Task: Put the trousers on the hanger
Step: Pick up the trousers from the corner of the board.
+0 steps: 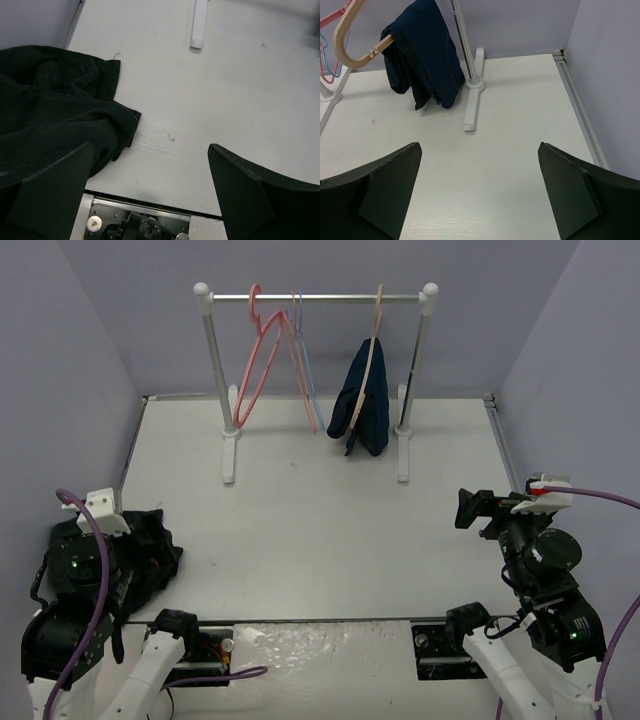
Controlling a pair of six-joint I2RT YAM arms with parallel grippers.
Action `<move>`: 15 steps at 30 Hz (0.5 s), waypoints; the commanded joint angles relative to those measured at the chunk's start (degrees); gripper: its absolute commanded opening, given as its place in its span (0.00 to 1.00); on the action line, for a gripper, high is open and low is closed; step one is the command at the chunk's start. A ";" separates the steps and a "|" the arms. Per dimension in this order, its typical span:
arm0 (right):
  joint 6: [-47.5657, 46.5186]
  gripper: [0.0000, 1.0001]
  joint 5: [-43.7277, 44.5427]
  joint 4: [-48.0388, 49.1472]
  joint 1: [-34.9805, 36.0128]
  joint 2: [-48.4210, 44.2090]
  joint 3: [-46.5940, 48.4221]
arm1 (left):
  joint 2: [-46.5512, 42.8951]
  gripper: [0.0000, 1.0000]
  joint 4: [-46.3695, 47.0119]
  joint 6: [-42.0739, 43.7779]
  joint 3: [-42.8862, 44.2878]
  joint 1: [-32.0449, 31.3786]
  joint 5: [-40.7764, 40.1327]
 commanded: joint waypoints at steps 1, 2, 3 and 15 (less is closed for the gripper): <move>0.26 1.00 -0.33 4.11 0.31 1.69 -0.85 | 8.05 0.97 -0.88 -7.74 2.56 -0.35 -2.85; 0.08 1.00 -0.46 4.12 0.34 1.72 -1.04 | 10.11 0.97 -2.15 -10.15 3.11 -0.34 -3.80; -0.14 1.00 -0.65 4.12 0.38 1.72 -1.19 | 12.11 0.97 -3.46 -12.59 3.71 -0.30 -4.85; -0.16 1.00 -1.38 4.05 1.61 1.19 -0.73 | 22.14 0.97 0.63 -33.35 -6.72 0.30 -18.61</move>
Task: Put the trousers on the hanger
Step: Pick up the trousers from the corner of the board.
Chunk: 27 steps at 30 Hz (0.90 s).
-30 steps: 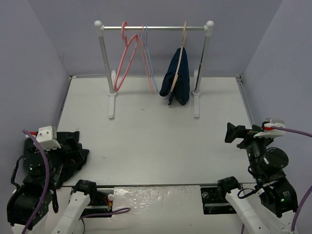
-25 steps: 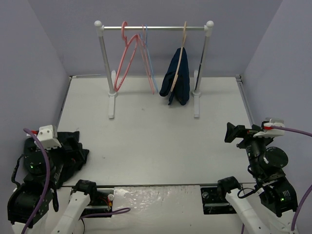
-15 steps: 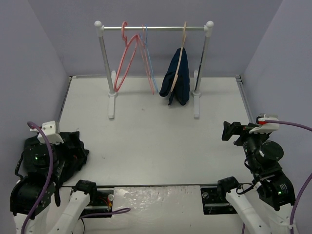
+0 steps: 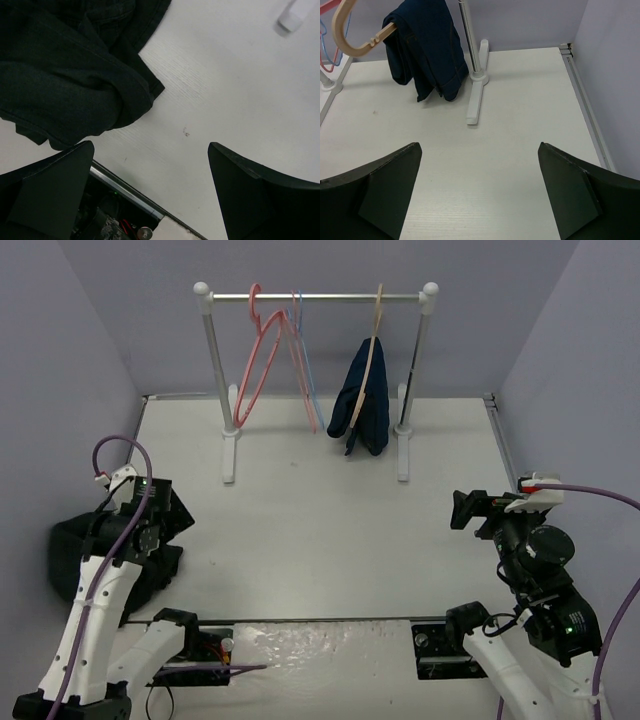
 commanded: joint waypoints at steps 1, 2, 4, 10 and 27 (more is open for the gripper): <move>-0.05 1.00 -0.77 4.09 1.11 0.99 0.86 | 2.52 0.97 2.64 -9.66 -2.79 0.64 -8.09; -0.02 1.00 -0.81 4.12 1.27 0.99 0.91 | 3.37 0.97 2.57 -10.33 -3.72 1.22 -8.67; 0.03 1.00 -0.92 4.09 1.61 0.99 1.09 | 4.52 0.97 2.41 -12.14 -5.09 3.48 -8.72; -0.17 1.00 -0.90 4.12 3.58 1.77 1.33 | 4.70 0.97 6.96 -12.10 -10.56 14.33 -6.83; -2.03 1.00 0.16 4.82 8.95 5.12 0.06 | 9.64 0.30 18.11 -11.25 -20.18 25.49 -1.13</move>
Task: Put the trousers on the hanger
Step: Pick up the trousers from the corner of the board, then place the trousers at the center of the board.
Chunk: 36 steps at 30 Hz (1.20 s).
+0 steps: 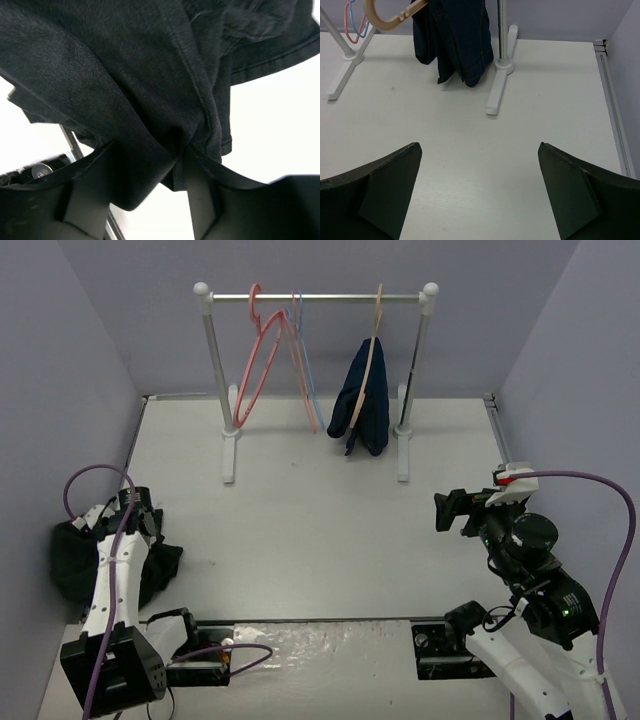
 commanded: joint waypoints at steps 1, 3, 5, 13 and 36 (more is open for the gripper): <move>-1.45 1.00 0.59 4.83 1.52 1.46 0.08 | -0.19 0.16 4.56 0.04 -1.86 1.06 1.73; -1.61 1.00 0.71 4.99 2.11 1.81 0.08 | -0.72 0.00 6.69 1.33 -2.99 1.06 4.97; -1.68 1.00 0.71 5.25 2.40 2.19 0.15 | -1.44 0.00 8.52 1.77 -3.71 0.98 7.39; -0.99 1.00 -1.30 5.85 2.78 6.13 1.84 | -10.23 0.00 9.61 -4.46 0.18 -14.98 16.31; -1.67 1.00 0.45 6.36 3.11 17.67 8.40 | 6.64 0.00 10.88 12.18 55.38 -63.70 16.69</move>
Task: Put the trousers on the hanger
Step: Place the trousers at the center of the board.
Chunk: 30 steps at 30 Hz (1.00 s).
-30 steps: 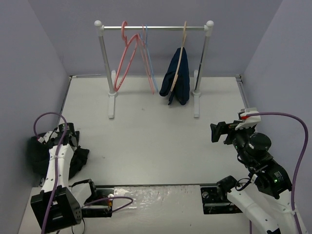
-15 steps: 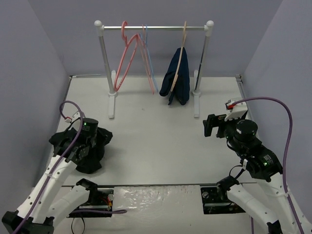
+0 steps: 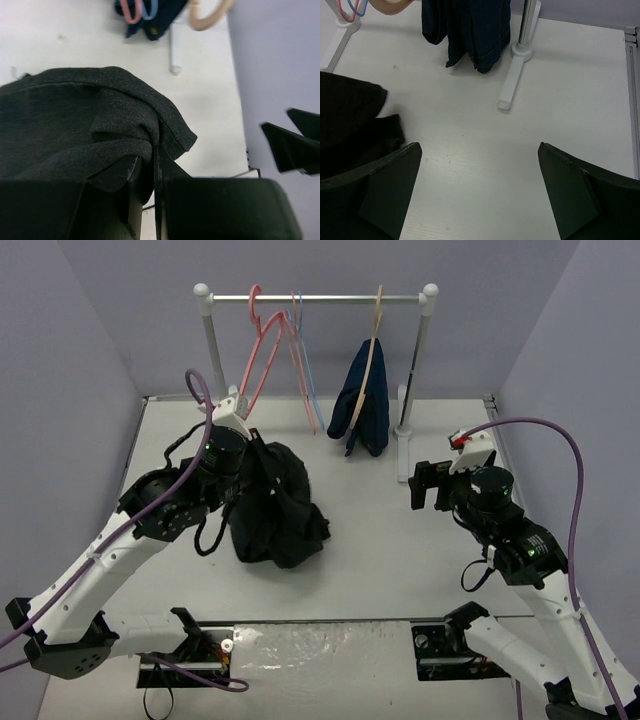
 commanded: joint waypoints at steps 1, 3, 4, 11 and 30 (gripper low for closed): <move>-0.62 1.00 2.13 4.23 0.46 0.85 2.68 | -3.77 0.00 4.51 8.17 5.98 -0.10 1.41; -0.47 1.00 1.98 4.26 0.46 1.02 2.46 | -5.29 0.00 3.20 8.89 4.43 -0.05 -2.24; -0.34 1.00 1.32 4.20 0.46 1.22 2.27 | -6.61 0.00 2.01 8.84 2.66 -0.05 -3.65; 1.67 1.00 -5.57 3.31 0.37 5.02 1.55 | -13.29 0.16 -3.21 5.50 -16.40 4.64 -15.58; 16.55 0.96 -16.10 14.80 22.36 20.05 -14.49 | -16.21 0.78 -4.54 10.22 -30.50 18.32 -4.42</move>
